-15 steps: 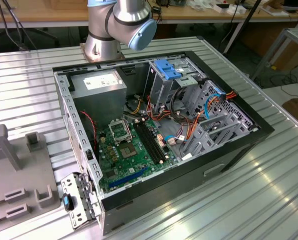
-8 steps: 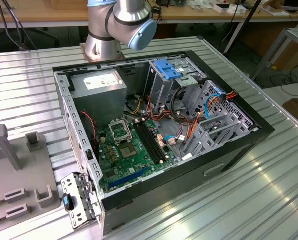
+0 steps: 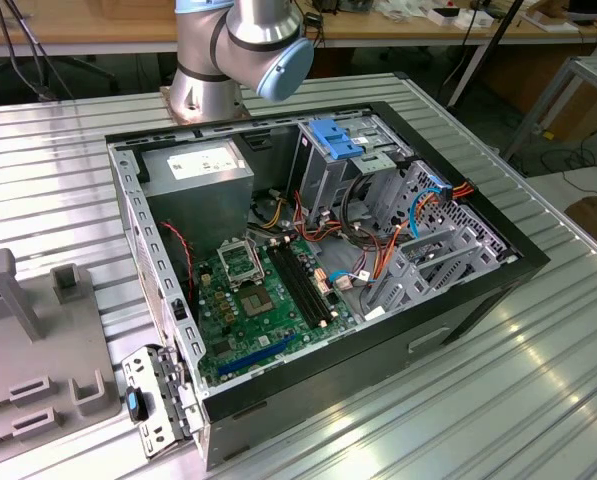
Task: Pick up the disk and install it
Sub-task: 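Pick up the disk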
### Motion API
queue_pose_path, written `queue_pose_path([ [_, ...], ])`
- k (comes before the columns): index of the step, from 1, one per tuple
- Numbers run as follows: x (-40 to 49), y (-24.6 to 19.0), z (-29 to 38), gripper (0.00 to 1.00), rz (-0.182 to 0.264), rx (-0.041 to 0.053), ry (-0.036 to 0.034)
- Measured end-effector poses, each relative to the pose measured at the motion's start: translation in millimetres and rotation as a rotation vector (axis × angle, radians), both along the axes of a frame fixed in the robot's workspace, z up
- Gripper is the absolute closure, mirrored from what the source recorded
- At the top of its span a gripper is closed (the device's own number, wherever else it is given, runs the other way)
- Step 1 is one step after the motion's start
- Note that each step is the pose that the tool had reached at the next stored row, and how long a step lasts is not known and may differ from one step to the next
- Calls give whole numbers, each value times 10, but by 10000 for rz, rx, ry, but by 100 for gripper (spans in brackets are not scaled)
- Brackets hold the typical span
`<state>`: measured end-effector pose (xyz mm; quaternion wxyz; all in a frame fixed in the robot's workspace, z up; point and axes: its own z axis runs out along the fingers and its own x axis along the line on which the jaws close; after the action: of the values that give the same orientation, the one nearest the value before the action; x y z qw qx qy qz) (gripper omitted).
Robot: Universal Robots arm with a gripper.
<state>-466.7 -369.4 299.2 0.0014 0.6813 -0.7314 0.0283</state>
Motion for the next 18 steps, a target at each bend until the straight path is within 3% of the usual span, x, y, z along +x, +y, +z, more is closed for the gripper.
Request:
queue_pose_path([
  [3, 0, 0, -1, 56, 0, 0, 0],
  [4, 0, 0, -1, 63, 0, 0, 0],
  [18, 0, 0, -3, 63, 1, 0, 0],
])
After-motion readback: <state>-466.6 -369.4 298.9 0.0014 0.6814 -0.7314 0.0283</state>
